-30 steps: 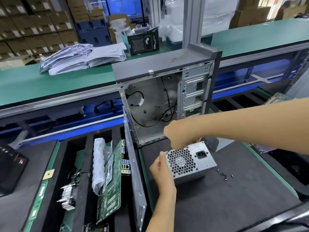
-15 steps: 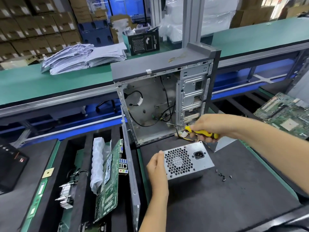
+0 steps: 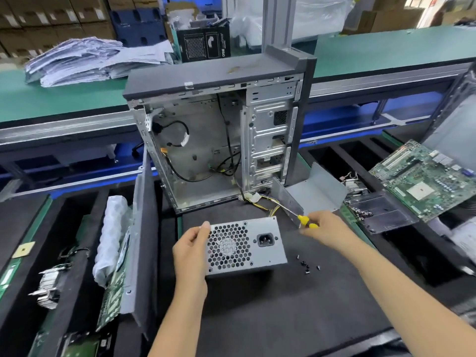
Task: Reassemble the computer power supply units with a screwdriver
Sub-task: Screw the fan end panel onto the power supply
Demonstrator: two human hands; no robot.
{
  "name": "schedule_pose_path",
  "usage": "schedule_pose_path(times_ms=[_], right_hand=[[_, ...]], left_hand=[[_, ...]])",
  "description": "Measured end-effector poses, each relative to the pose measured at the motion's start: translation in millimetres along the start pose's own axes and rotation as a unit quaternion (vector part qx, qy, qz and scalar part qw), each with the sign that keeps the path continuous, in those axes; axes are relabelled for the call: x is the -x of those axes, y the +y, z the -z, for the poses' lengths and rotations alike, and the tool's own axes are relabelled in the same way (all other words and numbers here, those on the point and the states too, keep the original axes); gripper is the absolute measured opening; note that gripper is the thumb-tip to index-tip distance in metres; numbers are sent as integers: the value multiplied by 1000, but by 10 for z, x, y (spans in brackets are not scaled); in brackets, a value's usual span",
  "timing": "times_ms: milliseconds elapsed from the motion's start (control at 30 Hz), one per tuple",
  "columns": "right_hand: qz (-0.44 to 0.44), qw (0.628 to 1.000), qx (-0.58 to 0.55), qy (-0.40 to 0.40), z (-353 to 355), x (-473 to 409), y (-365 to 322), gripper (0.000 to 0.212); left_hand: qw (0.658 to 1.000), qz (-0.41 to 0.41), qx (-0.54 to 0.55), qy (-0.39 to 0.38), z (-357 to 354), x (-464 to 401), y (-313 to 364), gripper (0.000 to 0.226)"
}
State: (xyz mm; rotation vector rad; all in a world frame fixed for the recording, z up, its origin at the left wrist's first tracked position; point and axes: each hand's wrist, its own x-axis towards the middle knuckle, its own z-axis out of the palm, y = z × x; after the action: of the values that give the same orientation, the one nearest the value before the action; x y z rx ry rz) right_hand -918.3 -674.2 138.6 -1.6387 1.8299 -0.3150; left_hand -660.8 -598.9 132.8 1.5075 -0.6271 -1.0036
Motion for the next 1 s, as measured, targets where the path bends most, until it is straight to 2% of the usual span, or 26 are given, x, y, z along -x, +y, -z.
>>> schedule_pose_path(times_ms=[67,167,200,267,400,500,633,733,900,1000], right_hand=[[-23,996,87,9,-133,44,227,6],[-60,990,131,-12,-280,88,474,5],[-67,988,138,-20,-309,90,532,8],[-73,985,153,-23,-338,75,601,20],[-74,983,164,-20,-372,34,628,27],[-72,982,170,-31,-420,36,645,29],[-58,983,171,-30,-416,41,619,19],[-42,989,145,2,-390,40,543,6],[9,996,87,20,-496,15,354,21],[12,995,96,16,-592,-9,326,19]], left_hand=[[1000,1,-17,-2,5,7,-1,31],[997,-27,-66,3,-8,-8,31,13],[995,-43,-89,2,-22,-22,57,14],[985,-83,-144,-33,-51,-57,115,19],[955,-121,-238,-130,-37,-111,178,18],[954,-88,-244,-152,26,-148,213,19],[952,-36,-229,-199,58,-148,275,20],[964,-9,-196,-177,30,-143,263,17],[979,20,-162,-122,-4,-120,219,18],[975,11,-176,-134,6,-102,248,15]])
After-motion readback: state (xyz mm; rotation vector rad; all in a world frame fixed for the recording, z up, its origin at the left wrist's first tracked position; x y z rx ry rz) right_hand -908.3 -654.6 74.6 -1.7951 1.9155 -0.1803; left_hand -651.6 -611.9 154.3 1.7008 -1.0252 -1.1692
